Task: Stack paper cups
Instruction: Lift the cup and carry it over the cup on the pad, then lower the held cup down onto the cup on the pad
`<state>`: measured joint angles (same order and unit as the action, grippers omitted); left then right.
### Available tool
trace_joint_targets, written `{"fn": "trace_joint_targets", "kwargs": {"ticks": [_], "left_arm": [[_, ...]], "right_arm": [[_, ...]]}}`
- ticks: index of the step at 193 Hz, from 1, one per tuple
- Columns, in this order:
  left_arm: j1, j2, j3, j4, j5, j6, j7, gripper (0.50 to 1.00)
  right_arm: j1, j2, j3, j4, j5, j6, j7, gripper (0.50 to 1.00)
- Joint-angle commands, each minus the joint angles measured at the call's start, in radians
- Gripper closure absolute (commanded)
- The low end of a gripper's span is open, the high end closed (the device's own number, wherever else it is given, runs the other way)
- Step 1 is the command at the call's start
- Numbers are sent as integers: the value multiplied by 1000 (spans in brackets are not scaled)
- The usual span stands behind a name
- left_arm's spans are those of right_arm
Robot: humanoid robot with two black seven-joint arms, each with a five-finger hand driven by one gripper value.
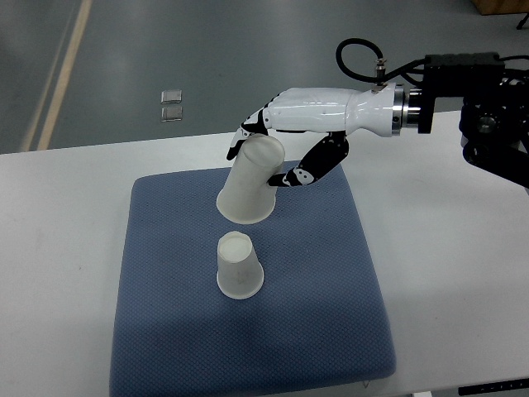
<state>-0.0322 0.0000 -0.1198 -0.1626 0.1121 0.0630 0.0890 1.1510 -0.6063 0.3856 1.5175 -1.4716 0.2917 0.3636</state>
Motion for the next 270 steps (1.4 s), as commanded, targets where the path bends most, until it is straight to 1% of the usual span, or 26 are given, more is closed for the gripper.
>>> {"fn": "trace_joint_targets", "kwargs": {"ticks": [1,24,40,63,141,170,253,270], "left_arm": [[0,0,0,0,1,0,0,500],[0,0,0,0,1,0,0,500],[0,0,0,0,0,0,0,500],[0,0,0,0,1,0,0,500],[0,0,0,0,0,0,0,500],[0,0,0,0,0,0,0,500],[0,0,0,0,0,0,0,500],[0,0,0,0,0,0,0,500]], "right_arm": [[1,17,-13,1,-9,20,-2,918],[-1,56,-16,0,-15,26,-3,916],[-17,80,-16,0,-47,24,-15,916],[-33,106,-16,-2,-102,24,-17,916],[-45,122,-16,-3,-165,18,-17,912],[-56,126,-16,-3,-167,18,-31,910],[-73,146,-17,-3,-217,14,-31,893],[-79,146,-17,-3,-230,12,-31,883]]}}
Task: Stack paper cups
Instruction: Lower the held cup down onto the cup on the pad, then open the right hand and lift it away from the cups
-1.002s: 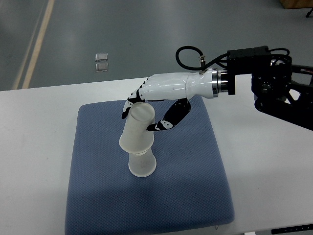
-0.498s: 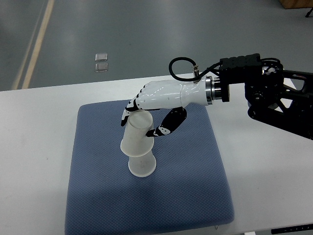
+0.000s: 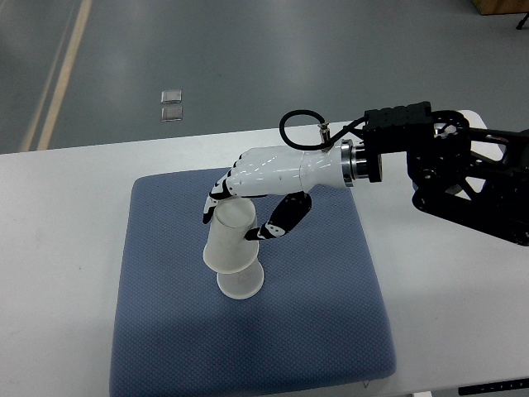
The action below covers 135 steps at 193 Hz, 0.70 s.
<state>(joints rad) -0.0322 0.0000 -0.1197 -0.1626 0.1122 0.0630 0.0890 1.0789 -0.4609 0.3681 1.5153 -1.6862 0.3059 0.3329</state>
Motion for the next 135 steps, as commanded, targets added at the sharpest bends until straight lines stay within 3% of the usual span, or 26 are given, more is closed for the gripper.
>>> {"fn": "trace_joint_targets", "kwargs": {"ticks": [1,39,107,135], "left_arm": [[0,0,0,0,0,0,0,500],[0,0,0,0,0,0,0,500],[0,0,0,0,0,0,0,500],[0,0,0,0,0,0,0,500]], "right_arm": [[-7,1,0,-1,-15,-2,0,883],[-22,2,0,-1,-46,-4,0,838],[-27,2,0,-1,-46,4,0,656],[-28,-1,0,-1,-46,4,2,646]]}}
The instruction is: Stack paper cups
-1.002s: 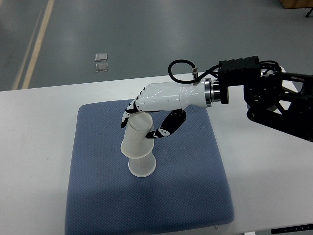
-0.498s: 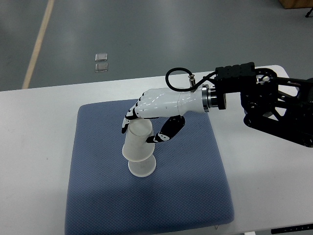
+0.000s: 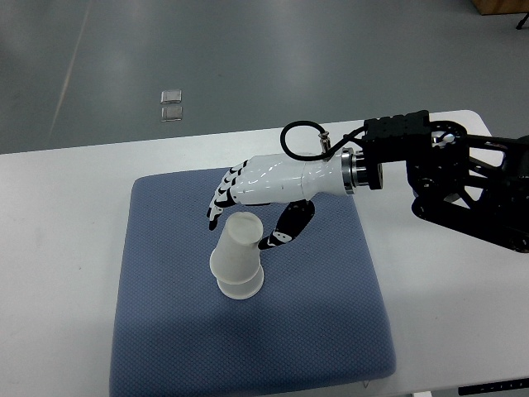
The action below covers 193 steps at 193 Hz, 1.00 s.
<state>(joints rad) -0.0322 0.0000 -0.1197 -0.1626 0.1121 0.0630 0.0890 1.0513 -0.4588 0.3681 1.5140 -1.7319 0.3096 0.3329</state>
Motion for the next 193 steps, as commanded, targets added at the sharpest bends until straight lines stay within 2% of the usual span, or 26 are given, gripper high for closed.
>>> {"fn": "trace_joint_targets", "kwargs": {"ticks": [1,46,75,104,135,167,193], "left_arm": [[0,0,0,0,0,0,0,500],[0,0,0,0,0,0,0,500],[0,0,0,0,0,0,0,500],[0,0,0,0,1,0,0,500],[0,0,0,0,0,0,0,500],[0,0,0,0,0,0,0,500],[0,0,0,0,0,0,0,500]], "right_arm": [[-1,-3,0,0,0,0,2,646],[-5,-20,22,-12,23,-12,0,646],[-71,-12,107,-106,156,-73,-26,648],[-177,11,252,-212,437,-152,-120,650],[-241,98,365,-314,692,-254,-230,652],[-307,189,469,-423,730,-365,-270,652],[-358,262,577,-460,730,-386,-313,650]]}}
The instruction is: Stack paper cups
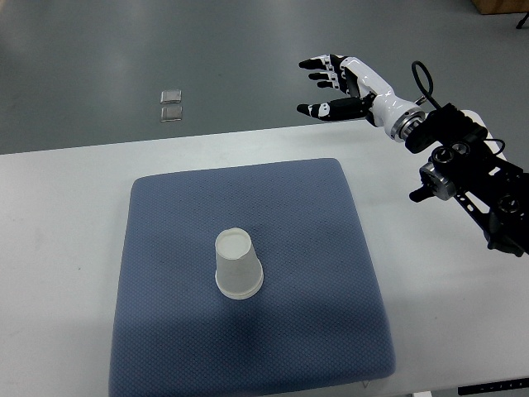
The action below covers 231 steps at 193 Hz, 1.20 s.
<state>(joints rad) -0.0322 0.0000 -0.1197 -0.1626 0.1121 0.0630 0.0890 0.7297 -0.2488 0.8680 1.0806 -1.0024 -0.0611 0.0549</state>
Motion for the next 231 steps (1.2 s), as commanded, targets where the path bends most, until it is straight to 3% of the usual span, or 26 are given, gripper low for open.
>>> {"fn": "trace_joint_targets", "kwargs": {"ticks": [1,103,130,180,231], "left_arm": [[0,0,-1,0,1,1,0,500],[0,0,0,0,0,0,0,500],[0,0,0,0,0,0,0,500],[0,0,0,0,0,0,0,500],[0,0,-1,0,0,0,0,500]], "right_arm": [[-39,58,86,-30,1,-16,-38,650],[-121,158,174,-73,104,-183,-56,640],[-145,200,227,-73,105,-238,-52,585],[-185,244,241,-70,107,-333,-43,579],[-200,249,213,-67,100,-342,-43,579]]}}
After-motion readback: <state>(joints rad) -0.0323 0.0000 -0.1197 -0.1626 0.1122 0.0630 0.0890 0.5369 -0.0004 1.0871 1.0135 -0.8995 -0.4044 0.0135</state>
